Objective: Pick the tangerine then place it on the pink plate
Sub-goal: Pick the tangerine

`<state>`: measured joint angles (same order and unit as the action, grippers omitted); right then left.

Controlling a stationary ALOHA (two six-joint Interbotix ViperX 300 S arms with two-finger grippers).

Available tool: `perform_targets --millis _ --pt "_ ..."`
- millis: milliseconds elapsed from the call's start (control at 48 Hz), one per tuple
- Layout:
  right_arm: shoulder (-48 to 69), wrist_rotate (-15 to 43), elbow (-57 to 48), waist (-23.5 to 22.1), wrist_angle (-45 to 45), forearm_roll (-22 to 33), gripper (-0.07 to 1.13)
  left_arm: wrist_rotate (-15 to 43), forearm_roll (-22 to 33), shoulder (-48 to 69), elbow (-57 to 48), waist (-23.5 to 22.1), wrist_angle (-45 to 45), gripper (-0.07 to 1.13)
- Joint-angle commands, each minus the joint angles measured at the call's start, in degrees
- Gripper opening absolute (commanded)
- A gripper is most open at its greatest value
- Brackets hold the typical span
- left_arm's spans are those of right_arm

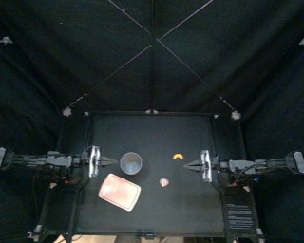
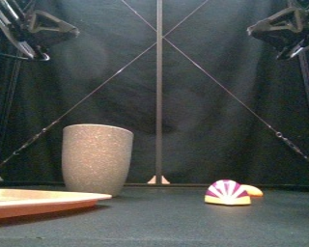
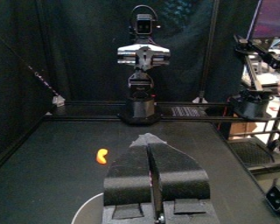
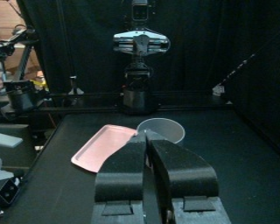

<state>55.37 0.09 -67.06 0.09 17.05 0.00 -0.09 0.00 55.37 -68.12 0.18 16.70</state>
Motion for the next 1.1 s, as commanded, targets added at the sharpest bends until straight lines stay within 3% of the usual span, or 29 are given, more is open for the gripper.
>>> perform_targets --millis 21,146,250,375,479,625,688,1104 --pt "-1.6 0.7 0.7 -0.5 -0.5 -0.4 0.06 0.0 0.2 -0.8 2.9 0.2 -9.0 0.09" --pt "-4.5 0.1 2.0 -3.6 -4.0 0.8 0.06 -0.1 0.6 -0.8 5.3 0.4 -16.5 0.09" --pt "-7.7 -0.2 3.9 -7.6 -7.7 3.6 0.06 0.0 0.6 -0.8 5.6 0.8 -17.8 0.09" --pt "-12.5 0.3 5.4 -12.4 -9.2 8.9 0.17 0.0 0.7 -0.8 4.8 1.7 -17.4 0.09" --pt "-16.2 0.6 5.5 -14.7 -9.3 11.1 0.42 0.0 0.6 -0.8 4.3 2.5 -17.2 0.09" --pt "-20.7 0.5 5.4 -18.1 -9.8 10.7 0.91 0.1 0.6 -0.8 4.1 3.3 -17.2 0.09" --pt "-22.4 0.4 5.3 -19.2 -10.9 11.0 1.04 0.2 0.6 -0.8 4.1 3.3 -17.1 0.09" --pt "-33.8 -0.3 11.1 -21.6 -30.8 16.3 1.03 0.3 0.7 -0.8 4.0 3.4 -16.3 0.09"
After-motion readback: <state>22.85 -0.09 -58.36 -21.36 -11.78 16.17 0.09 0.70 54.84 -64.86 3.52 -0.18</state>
